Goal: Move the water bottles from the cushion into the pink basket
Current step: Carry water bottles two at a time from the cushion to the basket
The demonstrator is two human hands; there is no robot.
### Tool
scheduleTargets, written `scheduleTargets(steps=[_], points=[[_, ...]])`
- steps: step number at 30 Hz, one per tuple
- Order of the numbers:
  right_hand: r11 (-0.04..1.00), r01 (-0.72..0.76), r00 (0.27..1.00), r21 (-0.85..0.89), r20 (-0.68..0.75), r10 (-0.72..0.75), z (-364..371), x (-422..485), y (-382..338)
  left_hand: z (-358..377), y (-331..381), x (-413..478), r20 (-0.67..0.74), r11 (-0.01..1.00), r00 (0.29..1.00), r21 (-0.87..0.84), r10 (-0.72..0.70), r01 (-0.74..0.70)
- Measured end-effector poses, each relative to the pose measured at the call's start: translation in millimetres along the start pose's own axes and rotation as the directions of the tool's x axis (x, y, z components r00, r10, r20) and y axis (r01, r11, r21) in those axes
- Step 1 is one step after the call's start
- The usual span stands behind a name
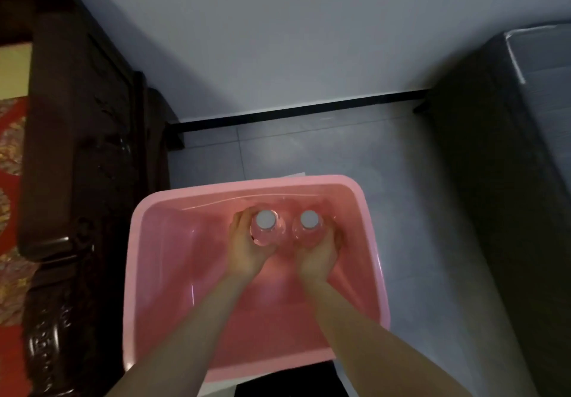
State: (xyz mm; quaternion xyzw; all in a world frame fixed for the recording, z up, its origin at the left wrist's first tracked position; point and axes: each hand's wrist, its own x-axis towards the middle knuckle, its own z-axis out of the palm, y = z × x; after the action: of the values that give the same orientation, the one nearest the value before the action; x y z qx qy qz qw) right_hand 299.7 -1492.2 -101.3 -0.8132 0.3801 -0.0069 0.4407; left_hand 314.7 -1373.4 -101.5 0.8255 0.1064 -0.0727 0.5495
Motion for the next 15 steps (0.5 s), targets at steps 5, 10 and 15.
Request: scheduleTargets(steps=[5,10,15], points=[[0.953,-0.182,0.977,0.241,-0.067,0.203,18.8,18.8,0.5,21.2,-16.7,11.6,-0.074,0.999,0.997,-0.027,0.025,-0.027],[0.92,-0.233,0.963,0.314,-0.059,0.264,20.2,24.7,0.7,33.6,-19.5,13.6,-0.119,0.999,0.993,-0.031,0.014,-0.017],[0.967,-0.186,0.982,0.171,0.024,0.185,8.6,16.5,-7.5,38.5,-17.2,9.4,-0.104,1.0,0.994,-0.007,0.015,-0.016]])
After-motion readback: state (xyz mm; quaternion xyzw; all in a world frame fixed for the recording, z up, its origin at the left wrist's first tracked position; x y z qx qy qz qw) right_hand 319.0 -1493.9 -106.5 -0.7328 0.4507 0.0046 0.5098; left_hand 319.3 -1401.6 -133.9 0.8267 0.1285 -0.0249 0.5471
